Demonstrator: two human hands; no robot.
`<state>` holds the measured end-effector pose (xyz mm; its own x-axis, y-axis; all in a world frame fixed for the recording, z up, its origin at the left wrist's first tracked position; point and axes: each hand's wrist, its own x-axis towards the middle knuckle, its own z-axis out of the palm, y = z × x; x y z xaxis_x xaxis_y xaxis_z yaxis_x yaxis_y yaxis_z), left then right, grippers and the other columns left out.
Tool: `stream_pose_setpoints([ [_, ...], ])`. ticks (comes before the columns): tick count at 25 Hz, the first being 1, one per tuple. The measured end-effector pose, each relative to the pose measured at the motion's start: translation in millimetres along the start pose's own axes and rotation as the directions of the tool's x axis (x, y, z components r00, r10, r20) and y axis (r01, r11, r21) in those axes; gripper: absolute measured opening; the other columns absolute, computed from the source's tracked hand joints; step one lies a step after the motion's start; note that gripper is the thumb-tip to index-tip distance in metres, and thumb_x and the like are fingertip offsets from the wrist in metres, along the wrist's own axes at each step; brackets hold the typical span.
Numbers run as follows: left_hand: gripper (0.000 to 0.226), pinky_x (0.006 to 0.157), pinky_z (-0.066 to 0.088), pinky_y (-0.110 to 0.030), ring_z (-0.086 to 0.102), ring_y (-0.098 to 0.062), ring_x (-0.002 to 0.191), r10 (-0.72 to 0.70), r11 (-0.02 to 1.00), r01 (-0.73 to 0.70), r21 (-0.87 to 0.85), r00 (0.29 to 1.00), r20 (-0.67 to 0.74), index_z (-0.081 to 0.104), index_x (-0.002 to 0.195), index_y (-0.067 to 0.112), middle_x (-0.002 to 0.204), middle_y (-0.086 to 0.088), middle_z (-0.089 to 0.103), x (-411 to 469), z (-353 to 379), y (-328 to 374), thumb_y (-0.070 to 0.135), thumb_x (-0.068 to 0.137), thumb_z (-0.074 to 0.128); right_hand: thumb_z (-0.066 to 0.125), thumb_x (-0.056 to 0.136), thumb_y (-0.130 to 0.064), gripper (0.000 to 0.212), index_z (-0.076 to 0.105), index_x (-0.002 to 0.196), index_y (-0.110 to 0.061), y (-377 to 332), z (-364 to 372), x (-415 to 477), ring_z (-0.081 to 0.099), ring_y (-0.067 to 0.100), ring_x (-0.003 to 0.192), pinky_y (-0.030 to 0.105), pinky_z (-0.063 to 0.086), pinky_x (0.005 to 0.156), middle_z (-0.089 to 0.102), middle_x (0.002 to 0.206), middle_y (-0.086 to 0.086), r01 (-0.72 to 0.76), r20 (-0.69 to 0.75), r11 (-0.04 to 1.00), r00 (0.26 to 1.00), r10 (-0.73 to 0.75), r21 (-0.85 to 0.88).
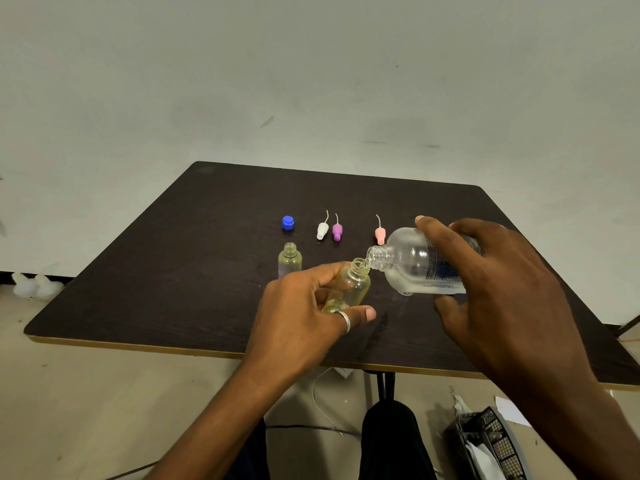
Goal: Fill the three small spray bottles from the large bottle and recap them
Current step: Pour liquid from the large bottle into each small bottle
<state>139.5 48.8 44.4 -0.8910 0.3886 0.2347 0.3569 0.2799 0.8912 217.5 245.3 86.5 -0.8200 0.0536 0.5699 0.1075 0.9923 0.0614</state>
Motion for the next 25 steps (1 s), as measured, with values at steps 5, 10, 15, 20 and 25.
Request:
stream_pose_setpoints([
  [5, 0.046, 0.078, 0.052, -0.008, 0.067, 0.014, 0.083, 0.003, 1.0, -0.003, -0.009, 1.0, 0.005, 0.07, 0.111, 0.041, 0.088, 0.03, 0.072, -0.2, -0.7, 0.2, 0.03, 0.071, 0.088, 0.09, 0.055, -0.017, 0.091, 0.052, 0.138, -0.017, -0.5, 0.6, 0.2, 0.055, 0.039, 0.109, 0.046, 0.052, 0.081, 0.06, 0.121, 0.018, 0.004, -0.004, 1.0, 1.0, -0.004, 0.005],
  [10, 0.049, 0.076, 0.051, -0.006, 0.067, 0.014, 0.084, 0.005, 1.0, -0.005, -0.015, 1.0, 0.004, 0.07, 0.114, 0.039, 0.09, 0.027, 0.073, -0.4, -0.8, 0.4, 0.03, 0.071, 0.088, 0.089, 0.057, -0.018, 0.091, 0.051, 0.139, -0.018, -0.4, 0.6, 0.0, 0.055, 0.039, 0.111, 0.046, 0.051, 0.083, 0.059, 0.122, 0.018, 0.003, -0.003, 1.0, 1.0, -0.003, 0.009],
  [15, 0.048, 0.077, 0.052, -0.007, 0.067, 0.014, 0.083, 0.005, 1.0, -0.005, -0.005, 1.0, 0.003, 0.07, 0.115, 0.04, 0.088, 0.028, 0.073, -0.6, -0.5, 0.6, 0.031, 0.071, 0.088, 0.089, 0.056, -0.018, 0.091, 0.051, 0.138, -0.018, -0.8, -0.3, -0.4, 0.055, 0.038, 0.11, 0.045, 0.052, 0.081, 0.059, 0.121, 0.017, 0.005, -0.006, 1.0, 1.0, -0.005, 0.005],
  [20, 0.049, 0.078, 0.054, -0.011, 0.068, 0.012, 0.082, 0.003, 1.0, -0.003, -0.001, 1.0, -0.001, 0.07, 0.115, 0.039, 0.088, 0.025, 0.074, 0.5, 0.0, -1.1, 0.032, 0.07, 0.088, 0.089, 0.057, -0.018, 0.09, 0.051, 0.138, -0.018, -0.6, 0.4, -0.2, 0.055, 0.038, 0.11, 0.045, 0.052, 0.081, 0.059, 0.121, 0.017, 0.007, -0.008, 1.0, 1.0, -0.007, 0.002],
  [25, 0.048, 0.074, 0.049, -0.003, 0.066, 0.015, 0.083, 0.006, 1.0, -0.006, 0.01, 1.0, 0.009, 0.069, 0.114, 0.041, 0.085, 0.03, 0.071, 0.2, -0.5, -1.1, 0.032, 0.071, 0.088, 0.088, 0.058, -0.018, 0.09, 0.05, 0.139, -0.019, -0.3, 0.8, -0.4, 0.054, 0.037, 0.112, 0.044, 0.051, 0.082, 0.059, 0.122, 0.017, 0.008, -0.005, 1.0, 1.0, -0.008, 0.0],
])
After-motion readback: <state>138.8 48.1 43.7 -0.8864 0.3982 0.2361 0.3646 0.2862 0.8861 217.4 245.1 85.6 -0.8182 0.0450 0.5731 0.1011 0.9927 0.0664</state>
